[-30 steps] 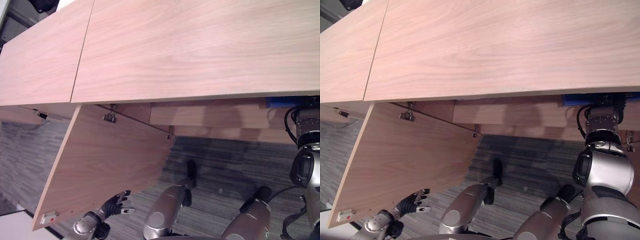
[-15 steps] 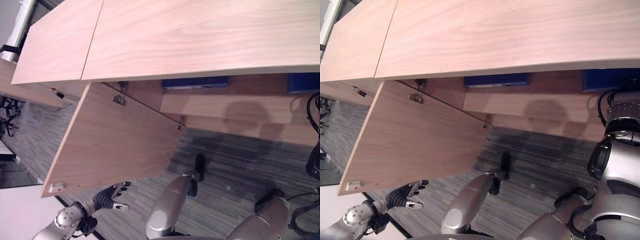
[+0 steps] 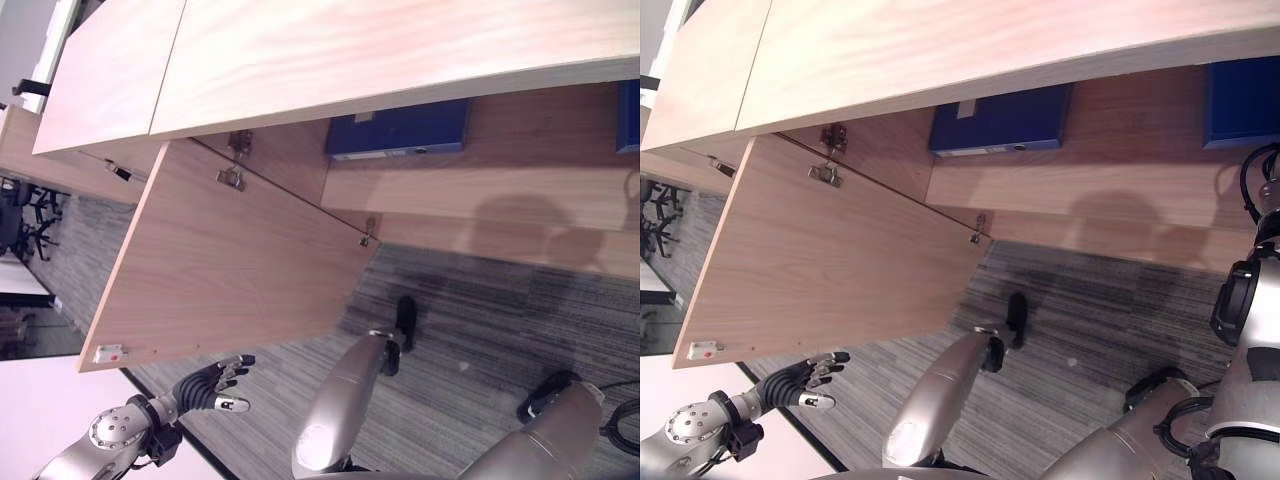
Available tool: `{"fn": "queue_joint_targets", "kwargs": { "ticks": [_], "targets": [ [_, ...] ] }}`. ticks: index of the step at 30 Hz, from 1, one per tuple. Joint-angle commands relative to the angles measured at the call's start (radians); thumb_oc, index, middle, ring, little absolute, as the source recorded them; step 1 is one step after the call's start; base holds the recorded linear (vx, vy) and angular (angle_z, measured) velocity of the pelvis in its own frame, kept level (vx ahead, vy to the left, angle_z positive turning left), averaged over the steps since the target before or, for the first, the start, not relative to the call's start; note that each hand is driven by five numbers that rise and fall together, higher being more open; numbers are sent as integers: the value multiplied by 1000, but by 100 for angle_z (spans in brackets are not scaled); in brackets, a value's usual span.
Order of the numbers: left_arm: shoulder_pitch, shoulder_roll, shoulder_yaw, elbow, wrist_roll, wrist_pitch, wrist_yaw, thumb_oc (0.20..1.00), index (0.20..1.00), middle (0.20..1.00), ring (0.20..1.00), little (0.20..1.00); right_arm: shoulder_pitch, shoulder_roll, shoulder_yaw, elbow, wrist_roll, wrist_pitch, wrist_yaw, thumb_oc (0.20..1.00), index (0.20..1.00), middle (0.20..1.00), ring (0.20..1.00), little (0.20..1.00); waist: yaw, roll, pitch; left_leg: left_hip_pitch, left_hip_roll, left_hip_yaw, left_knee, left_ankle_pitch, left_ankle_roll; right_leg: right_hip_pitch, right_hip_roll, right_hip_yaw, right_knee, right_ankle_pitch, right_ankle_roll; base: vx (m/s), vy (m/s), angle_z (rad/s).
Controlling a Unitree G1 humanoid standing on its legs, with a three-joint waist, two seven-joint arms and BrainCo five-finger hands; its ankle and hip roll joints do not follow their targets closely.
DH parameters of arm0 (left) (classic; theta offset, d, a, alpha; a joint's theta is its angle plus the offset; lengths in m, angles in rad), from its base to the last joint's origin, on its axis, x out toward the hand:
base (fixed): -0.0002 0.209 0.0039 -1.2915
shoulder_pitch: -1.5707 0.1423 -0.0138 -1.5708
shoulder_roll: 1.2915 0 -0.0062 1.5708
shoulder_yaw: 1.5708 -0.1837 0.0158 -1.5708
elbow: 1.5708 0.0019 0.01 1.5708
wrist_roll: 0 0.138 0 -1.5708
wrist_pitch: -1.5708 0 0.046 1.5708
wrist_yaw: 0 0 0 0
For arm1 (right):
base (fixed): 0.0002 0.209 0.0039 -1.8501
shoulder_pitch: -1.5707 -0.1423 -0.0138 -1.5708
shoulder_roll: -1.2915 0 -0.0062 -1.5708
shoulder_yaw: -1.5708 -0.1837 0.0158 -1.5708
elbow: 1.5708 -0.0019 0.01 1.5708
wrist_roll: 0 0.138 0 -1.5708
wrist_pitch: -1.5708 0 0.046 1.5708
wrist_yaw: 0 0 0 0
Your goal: Put the empty folder in the office cabinet
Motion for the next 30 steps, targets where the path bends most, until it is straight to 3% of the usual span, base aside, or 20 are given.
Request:
{"fn": "queue_joint_targets", "kwargs": {
  "ticks": [1,9,14,17,21,27,28,29,30],
  "targets": [
    [16,-1,13,75,-43,-15,25,1000,1000,1000,1000,1000,-130,-71,79,-75,-67,-1,62,200,200,200,200,200,26,1,-8,-2,88,-20,137,-243,-57,3,53,104,-15,-38,129,28,-30,-3],
    [-1,7,3,43,-71,-16,52,1000,1000,1000,1000,1000,-137,-72,92,-17,-84,33,38,200,200,200,200,200,23,4,4,-12,84,-21,135,-246,-53,-13,49,104,0,-41,135,0,0,0],
    [-14,13,-11,20,-102,-12,63,1000,1000,1000,1000,1000,-160,-73,123,11,-111,65,25,1000,1000,1000,1000,1000,20,-1,12,-12,84,-23,128,-244,-52,-22,55,108,5,-42,134,-4,-7,1],
    [-30,29,-25,5,-119,-10,62,1000,1000,1000,1000,1000,-173,-85,137,78,-111,110,34,1000,1000,1000,1000,1000,19,-9,16,-10,82,-26,123,-243,-53,-15,52,104,1,-39,135,0,0,0],
    [-55,34,-48,3,-104,-4,78,1000,1000,1000,1000,1000,-191,-86,143,97,-99,124,7,1000,1000,1000,1000,1000,19,-13,18,-9,81,-26,107,-236,-53,-15,51,100,-4,-36,135,0,0,0],
    [-127,-22,-108,111,-33,-7,120,1000,1000,1000,1000,1000,-201,-49,146,82,-127,131,-31,1000,1000,1000,1000,1000,4,-32,21,-2,78,-27,84,-227,-52,-16,59,103,-15,-32,131,0,0,0],
    [-160,-49,-134,122,-21,7,139,1000,1000,1000,1000,1000,-214,-14,147,83,-156,138,-43,1000,1000,1000,1000,1000,-3,-47,20,-1,80,-26,82,-227,-52,-14,62,102,-16,-31,130,0,0,0],
    [-98,-144,-124,413,52,-14,102,1000,1000,1000,1000,1000,-201,-44,153,64,-203,149,-44,1000,1000,1000,1000,1000,-2,-57,29,2,79,-27,88,-234,-53,-12,64,105,-11,-38,130,0,0,0],
    [-142,-158,-136,504,158,-24,116,1000,1000,1000,1000,1000,-175,-20,142,80,-191,139,-40,1000,1000,1000,1000,1000,-20,-58,31,3,78,-26,81,-227,-52,-13,69,106,-18,-30,127,19,18,-13]
  ]
}}
